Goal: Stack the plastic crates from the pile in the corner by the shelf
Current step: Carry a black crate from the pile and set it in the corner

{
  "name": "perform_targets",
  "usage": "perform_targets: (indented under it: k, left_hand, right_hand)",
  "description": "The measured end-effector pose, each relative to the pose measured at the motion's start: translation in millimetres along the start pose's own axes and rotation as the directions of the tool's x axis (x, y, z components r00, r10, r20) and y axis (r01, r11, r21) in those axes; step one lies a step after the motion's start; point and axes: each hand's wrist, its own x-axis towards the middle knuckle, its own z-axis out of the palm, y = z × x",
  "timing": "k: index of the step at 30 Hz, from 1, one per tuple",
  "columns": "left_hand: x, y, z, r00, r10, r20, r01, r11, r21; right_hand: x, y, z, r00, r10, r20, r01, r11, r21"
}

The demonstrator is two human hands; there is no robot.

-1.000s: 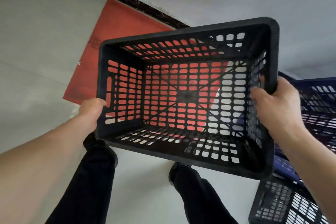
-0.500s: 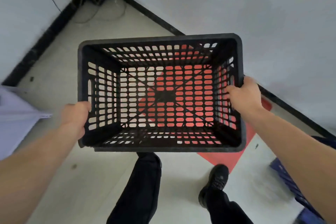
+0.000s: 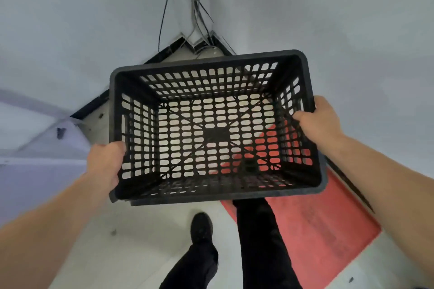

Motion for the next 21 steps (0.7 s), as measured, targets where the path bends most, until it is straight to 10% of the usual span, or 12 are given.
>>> perform_targets:
  k: [21]
  left_hand:
    - [131, -31, 45, 0.927, -0.355, -0.125, 0.309, 0.907, -0.285]
  right_hand:
    - [183, -108, 173, 0.93, -0.077, 0.361, 0.095, 0.995, -0.033]
